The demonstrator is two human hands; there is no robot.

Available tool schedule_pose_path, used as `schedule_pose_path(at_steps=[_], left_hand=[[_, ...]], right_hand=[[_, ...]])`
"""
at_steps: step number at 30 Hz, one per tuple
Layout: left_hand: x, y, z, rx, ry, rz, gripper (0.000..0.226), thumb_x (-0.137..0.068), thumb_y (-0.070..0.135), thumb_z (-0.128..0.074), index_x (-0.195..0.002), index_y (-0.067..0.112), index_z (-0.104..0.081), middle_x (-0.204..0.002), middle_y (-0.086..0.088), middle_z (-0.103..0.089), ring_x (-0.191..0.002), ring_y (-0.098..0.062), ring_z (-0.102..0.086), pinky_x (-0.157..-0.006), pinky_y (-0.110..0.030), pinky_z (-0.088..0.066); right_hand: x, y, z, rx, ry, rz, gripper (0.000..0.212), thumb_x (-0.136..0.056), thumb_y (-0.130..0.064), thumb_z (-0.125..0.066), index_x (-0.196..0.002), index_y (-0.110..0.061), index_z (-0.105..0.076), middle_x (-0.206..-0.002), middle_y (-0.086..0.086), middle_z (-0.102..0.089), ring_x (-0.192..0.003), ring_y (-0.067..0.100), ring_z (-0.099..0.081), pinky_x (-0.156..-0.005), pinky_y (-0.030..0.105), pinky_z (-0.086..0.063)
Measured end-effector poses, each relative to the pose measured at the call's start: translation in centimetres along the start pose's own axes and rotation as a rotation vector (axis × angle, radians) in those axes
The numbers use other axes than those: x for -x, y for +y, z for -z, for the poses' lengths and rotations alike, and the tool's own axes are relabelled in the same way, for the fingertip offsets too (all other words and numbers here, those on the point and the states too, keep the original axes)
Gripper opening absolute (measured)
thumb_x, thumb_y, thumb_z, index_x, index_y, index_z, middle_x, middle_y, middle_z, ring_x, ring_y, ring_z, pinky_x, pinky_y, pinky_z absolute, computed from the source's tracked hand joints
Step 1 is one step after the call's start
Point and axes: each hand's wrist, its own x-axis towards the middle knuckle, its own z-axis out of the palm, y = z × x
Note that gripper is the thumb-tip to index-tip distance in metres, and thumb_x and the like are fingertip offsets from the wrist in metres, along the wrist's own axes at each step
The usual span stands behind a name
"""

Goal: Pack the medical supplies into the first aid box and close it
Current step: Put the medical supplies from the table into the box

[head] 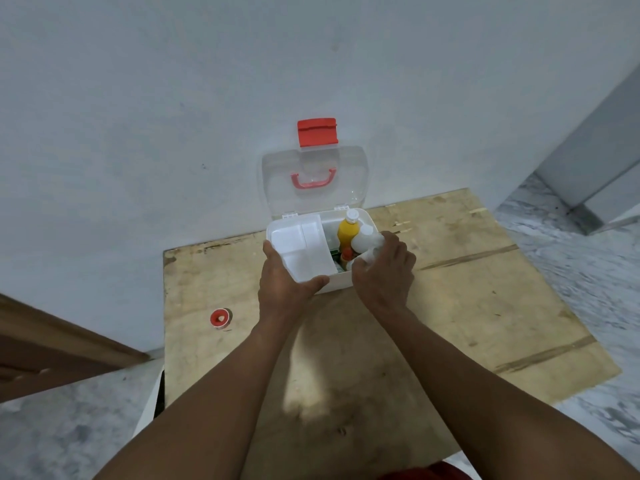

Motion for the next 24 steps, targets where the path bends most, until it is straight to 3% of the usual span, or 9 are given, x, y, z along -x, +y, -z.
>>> schedule_pose_path(at_steps=[5, 10, 15, 17, 20, 24], left_hand=[[-0.1, -0.3, -0.1, -0.015, 0.014, -0.005, 0.116, -0.059, 0.044, -0.09, -0.146, 0.022, -0.016, -0.128, -0.001, -0.053, -0.115, -0.021, -0.056, -0.077, -0.032, -0.055], [0.1, 0.0, -0.1, -0.01, 0.01, -0.013, 0.113, -0.062, 0.039, -0.09, -0.146, 0.019, -0.018, -0.131, -0.002, -0.052, -0.117, -0.02, -0.054, -0.075, -0.023, -0.047], [-0.1, 0.0, 0.0, -0.021, 0.005, 0.006, 0.112, -0.059, 0.041, -0.091, -0.143, 0.023, -0.02, -0.126, 0.001, -0.057, -0.112, -0.021, -0.058, -0.073, -0.027, -0.051], [-0.1, 0.2, 0.1, -0.019, 0.001, 0.001, 0.107, -0.059, 0.04, -0.09, -0.14, 0.024, -0.022, -0.122, 0.006, -0.058, -0.106, -0.016, -0.059, -0.067, -0.024, -0.05], [0.0, 0.5, 0.2, -0.019, -0.008, 0.008, 0.104, -0.062, 0.033, -0.091, -0.14, 0.021, -0.023, -0.116, 0.013, -0.051, -0.101, -0.011, -0.051, -0.066, -0.023, -0.042], [-0.1, 0.6, 0.2, -0.051, -0.014, 0.047, 0.108, -0.063, 0.037, -0.09, -0.144, 0.022, -0.02, -0.123, 0.007, -0.053, -0.105, -0.017, -0.051, -0.077, -0.029, -0.044]], right_hand=[[0.4, 0.5, -0.6, 0.021, -0.108, -0.1, 0.081, -0.081, -0.052, -0.062, -0.142, -0.022, -0.019, -0.142, 0.015, -0.027, -0.129, 0.034, -0.031, -0.102, 0.054, -0.04], [0.7, 1.4, -0.9, -0.013, -0.24, -0.111, 0.077, -0.089, -0.058, -0.05, -0.146, -0.028, -0.009, -0.152, 0.014, -0.015, -0.138, 0.035, -0.02, -0.11, 0.06, -0.028], [-0.3, 2.9, 0.1, -0.145, -0.329, 0.027, 0.094, -0.077, -0.07, -0.049, -0.149, -0.026, -0.008, -0.154, 0.009, -0.017, -0.141, 0.03, -0.021, -0.113, 0.051, -0.023], [-1.4, 3.6, 0.9, -0.157, -0.398, 0.077, 0.104, -0.074, -0.069, -0.061, -0.151, -0.025, -0.007, -0.157, 0.005, -0.015, -0.143, 0.028, -0.02, -0.115, 0.049, -0.021], [-4.0, 5.0, 1.4, -0.077, -0.551, 0.171, 0.123, -0.061, -0.067, -0.077, -0.152, -0.027, -0.005, -0.158, -0.001, -0.018, -0.143, 0.026, -0.023, -0.115, 0.05, -0.029], [-7.6, 5.4, 1.5, -0.085, -0.64, 0.338, 0.127, -0.038, -0.073, -0.085, -0.144, -0.035, -0.026, -0.139, -0.009, -0.044, -0.123, 0.017, -0.05, -0.095, 0.047, -0.052]])
